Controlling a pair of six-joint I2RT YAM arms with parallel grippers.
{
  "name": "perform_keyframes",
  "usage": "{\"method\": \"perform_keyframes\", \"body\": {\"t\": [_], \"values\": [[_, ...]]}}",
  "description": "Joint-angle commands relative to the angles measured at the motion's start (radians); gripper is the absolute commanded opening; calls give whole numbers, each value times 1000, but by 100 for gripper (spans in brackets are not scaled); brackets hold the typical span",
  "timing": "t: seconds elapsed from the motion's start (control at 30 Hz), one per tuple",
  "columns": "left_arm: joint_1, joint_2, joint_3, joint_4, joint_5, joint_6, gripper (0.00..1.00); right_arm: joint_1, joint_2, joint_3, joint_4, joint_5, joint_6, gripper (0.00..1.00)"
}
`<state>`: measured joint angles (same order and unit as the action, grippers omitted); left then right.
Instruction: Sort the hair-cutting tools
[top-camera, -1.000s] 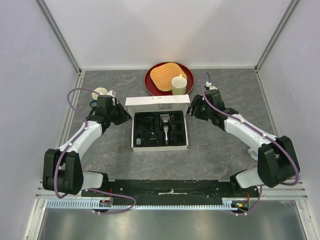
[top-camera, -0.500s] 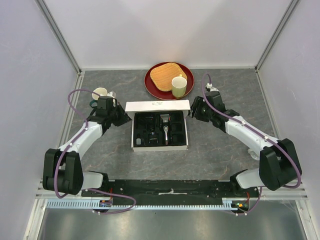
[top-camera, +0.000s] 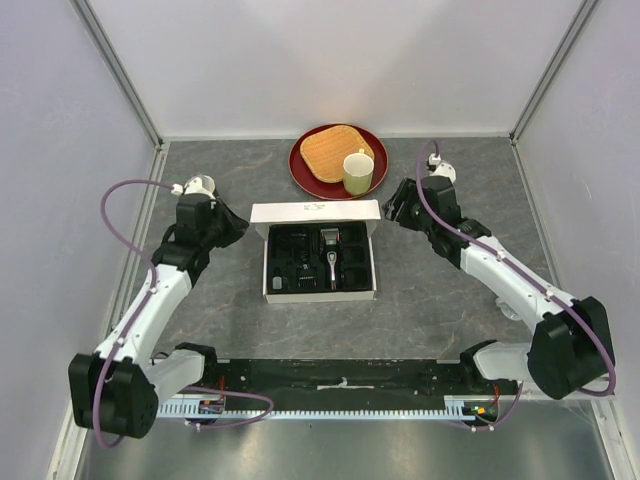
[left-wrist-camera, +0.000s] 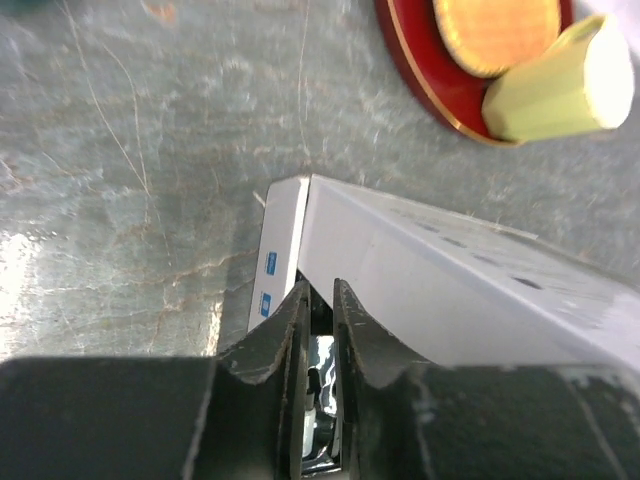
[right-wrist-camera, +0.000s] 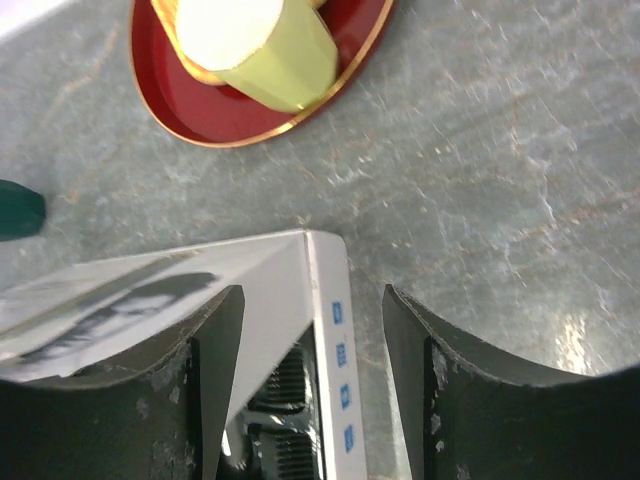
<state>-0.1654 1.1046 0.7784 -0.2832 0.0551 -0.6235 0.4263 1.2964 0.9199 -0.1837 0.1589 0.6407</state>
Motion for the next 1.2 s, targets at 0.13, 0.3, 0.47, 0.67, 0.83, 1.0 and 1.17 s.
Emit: {"method": "perform_keyframes", "body": {"t": [0.13, 0.3, 0.47, 0.67, 0.83, 1.0, 1.17], "values": [[-2, -118, 42, 73, -67, -27, 37, 3, 95, 142, 177, -116, -36, 66], [-2, -97, 41, 200, 49, 11, 47, 11, 153, 178, 221, -333, -108, 66], [-2, -123, -13, 279, 94, 11, 52, 42, 158, 157, 129, -374, -177, 66], [-2, -137, -30, 277, 115, -4, 54, 46, 144, 114, 58, -372, -185, 66], [0, -112, -50, 225, 130, -110, 54, 60, 136, 83, 12, -365, -193, 66], [-3, -75, -100, 242, 206, -148, 53, 78, 141, 28, -17, -326, -205, 66], [-5, -54, -148, 243, 247, -143, 53, 94, 127, -36, -20, -308, -182, 66]]}}
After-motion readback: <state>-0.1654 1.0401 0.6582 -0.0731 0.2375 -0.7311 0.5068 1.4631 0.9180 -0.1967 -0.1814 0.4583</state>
